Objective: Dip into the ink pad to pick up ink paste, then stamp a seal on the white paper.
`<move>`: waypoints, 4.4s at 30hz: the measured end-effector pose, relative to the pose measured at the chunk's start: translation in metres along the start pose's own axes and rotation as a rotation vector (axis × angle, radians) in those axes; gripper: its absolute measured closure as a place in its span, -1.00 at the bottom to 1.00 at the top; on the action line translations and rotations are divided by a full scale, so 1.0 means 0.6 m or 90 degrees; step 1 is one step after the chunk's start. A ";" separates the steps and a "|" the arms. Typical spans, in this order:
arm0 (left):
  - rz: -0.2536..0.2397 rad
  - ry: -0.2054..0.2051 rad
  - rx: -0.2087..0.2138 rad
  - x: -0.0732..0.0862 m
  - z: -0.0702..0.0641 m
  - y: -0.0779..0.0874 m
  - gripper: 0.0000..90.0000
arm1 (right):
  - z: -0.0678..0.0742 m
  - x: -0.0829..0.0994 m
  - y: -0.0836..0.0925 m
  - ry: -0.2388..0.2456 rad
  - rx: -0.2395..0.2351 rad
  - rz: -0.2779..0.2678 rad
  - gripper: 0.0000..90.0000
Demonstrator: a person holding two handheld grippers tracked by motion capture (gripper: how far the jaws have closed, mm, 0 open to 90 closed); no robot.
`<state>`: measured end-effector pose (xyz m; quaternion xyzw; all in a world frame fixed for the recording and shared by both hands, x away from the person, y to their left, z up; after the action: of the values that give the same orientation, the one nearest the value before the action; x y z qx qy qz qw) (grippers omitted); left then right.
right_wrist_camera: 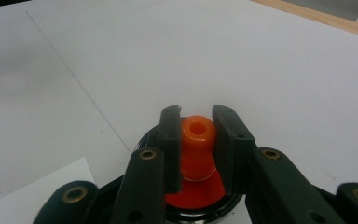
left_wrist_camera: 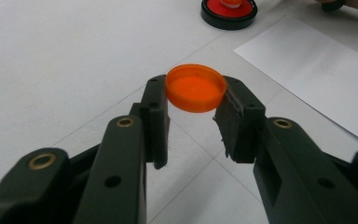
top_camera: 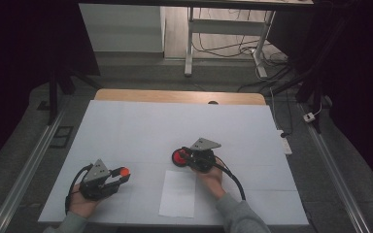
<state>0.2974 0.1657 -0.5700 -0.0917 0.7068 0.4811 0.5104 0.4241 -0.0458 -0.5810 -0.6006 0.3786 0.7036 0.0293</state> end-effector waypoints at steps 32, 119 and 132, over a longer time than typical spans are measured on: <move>-0.001 0.001 0.000 0.000 -0.001 0.000 0.43 | 0.001 0.002 -0.001 -0.004 -0.001 -0.002 0.63; 0.002 0.005 -0.006 0.006 0.010 -0.002 0.43 | 0.025 -0.065 0.127 -0.028 -0.066 -0.097 0.62; -0.002 0.006 -0.005 0.003 0.009 -0.002 0.43 | 0.032 -0.058 0.146 -0.031 -0.076 -0.101 0.61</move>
<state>0.3009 0.1701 -0.5725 -0.0967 0.7070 0.4829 0.5076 0.3744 -0.0827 -0.5072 -0.6120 0.2864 0.7349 0.0587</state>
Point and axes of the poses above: each handheld gripper's, and its own axes: y roughly backward along the jaws, x roughly out of its underside, z roughly to its left, the point moved 10 cm from there along -y, roughly forward along the jaws, and after that the axes turned 2 degrees about -x, right-handed, at the moved point
